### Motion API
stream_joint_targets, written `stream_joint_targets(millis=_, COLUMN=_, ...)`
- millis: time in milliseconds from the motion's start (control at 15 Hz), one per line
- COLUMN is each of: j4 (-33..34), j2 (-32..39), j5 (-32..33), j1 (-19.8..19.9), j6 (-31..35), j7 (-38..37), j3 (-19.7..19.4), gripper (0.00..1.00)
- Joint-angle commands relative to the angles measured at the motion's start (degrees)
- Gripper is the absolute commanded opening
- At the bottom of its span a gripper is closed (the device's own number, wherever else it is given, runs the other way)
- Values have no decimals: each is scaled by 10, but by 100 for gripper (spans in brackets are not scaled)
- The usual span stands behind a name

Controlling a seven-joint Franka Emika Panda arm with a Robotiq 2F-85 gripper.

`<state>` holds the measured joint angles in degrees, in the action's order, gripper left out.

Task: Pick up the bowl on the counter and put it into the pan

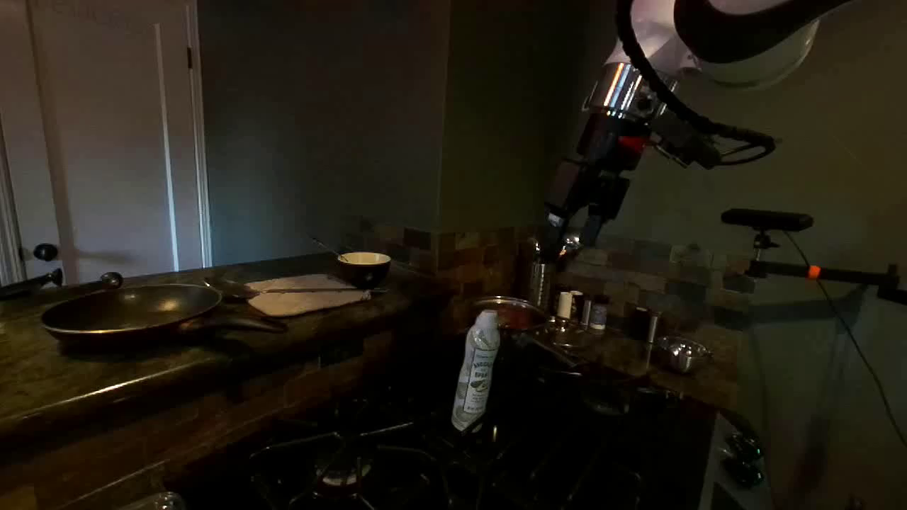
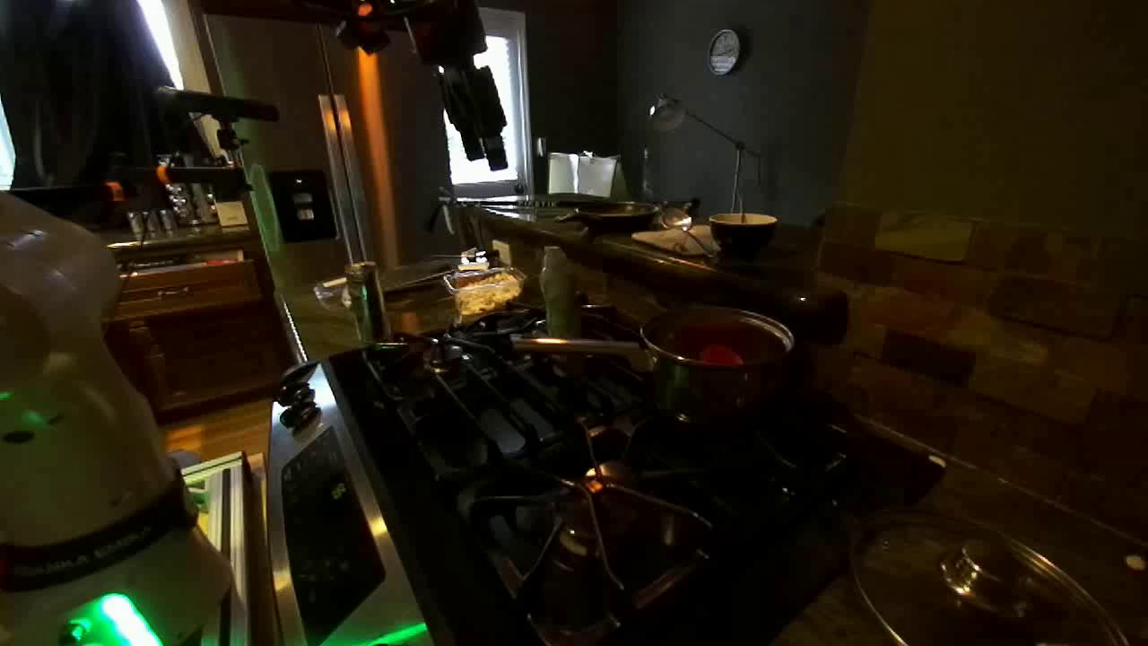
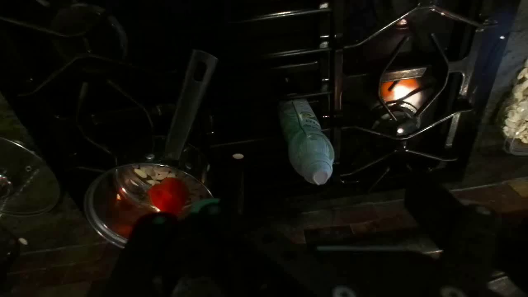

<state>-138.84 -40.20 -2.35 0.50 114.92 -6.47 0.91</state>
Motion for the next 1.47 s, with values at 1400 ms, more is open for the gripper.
stream_joint_targets(millis=1400, j4=103, j2=306, j5=68, j1=187, j6=70, j7=-134, j3=-147, gripper=100)
